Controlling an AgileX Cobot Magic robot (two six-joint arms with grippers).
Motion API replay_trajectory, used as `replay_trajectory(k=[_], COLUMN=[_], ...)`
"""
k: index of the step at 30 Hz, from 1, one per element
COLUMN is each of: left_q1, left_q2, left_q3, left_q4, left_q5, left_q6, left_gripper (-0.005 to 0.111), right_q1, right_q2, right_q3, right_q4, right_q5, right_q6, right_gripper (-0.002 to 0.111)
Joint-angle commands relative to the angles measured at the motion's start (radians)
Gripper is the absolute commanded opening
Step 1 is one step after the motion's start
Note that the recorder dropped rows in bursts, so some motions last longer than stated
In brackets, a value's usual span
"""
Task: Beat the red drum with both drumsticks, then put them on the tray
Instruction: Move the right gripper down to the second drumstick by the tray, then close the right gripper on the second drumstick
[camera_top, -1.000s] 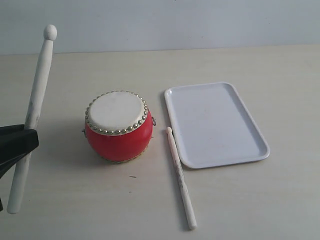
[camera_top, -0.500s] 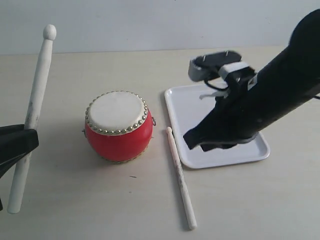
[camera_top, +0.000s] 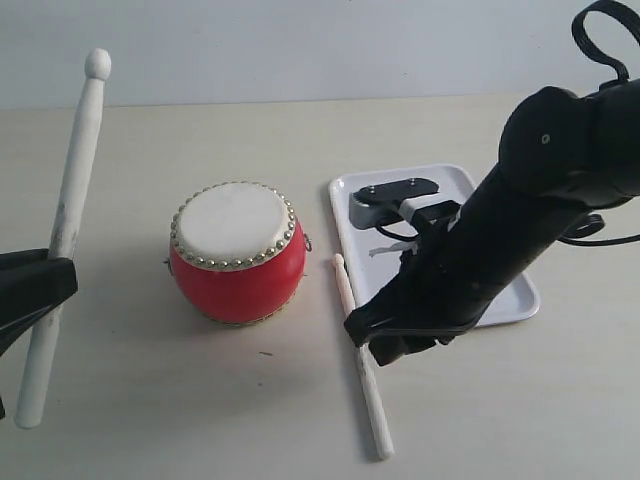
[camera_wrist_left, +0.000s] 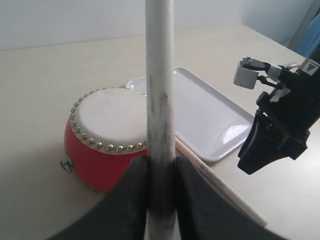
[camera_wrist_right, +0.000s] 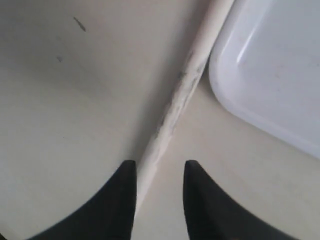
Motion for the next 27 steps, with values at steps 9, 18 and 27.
replay_trajectory(k=[9, 18, 27], left_q1=[-0.004, -0.004, -0.004], left_q2=[-0.008, -0.008, -0.008], left_q3=[0.0, 0.0, 0.0], left_q4=[0.005, 0.005, 0.005], left_q5=[0.003, 0.0, 0.0], left_q6=[-0.022, -0.022, -0.022], left_gripper=[0.0, 0.0, 0.0], right_q1=[0.076, 0.076, 0.076], right_q2=[0.056, 0.124, 0.179], right_q3=[-0.012, -0.012, -0.012], right_q4=[0.014, 0.014, -0.002], right_q5=[-0.124, -0.153, -0.178], right_q6=[0.025, 0.047, 0.047], right_gripper=[0.032, 0.032, 0.032])
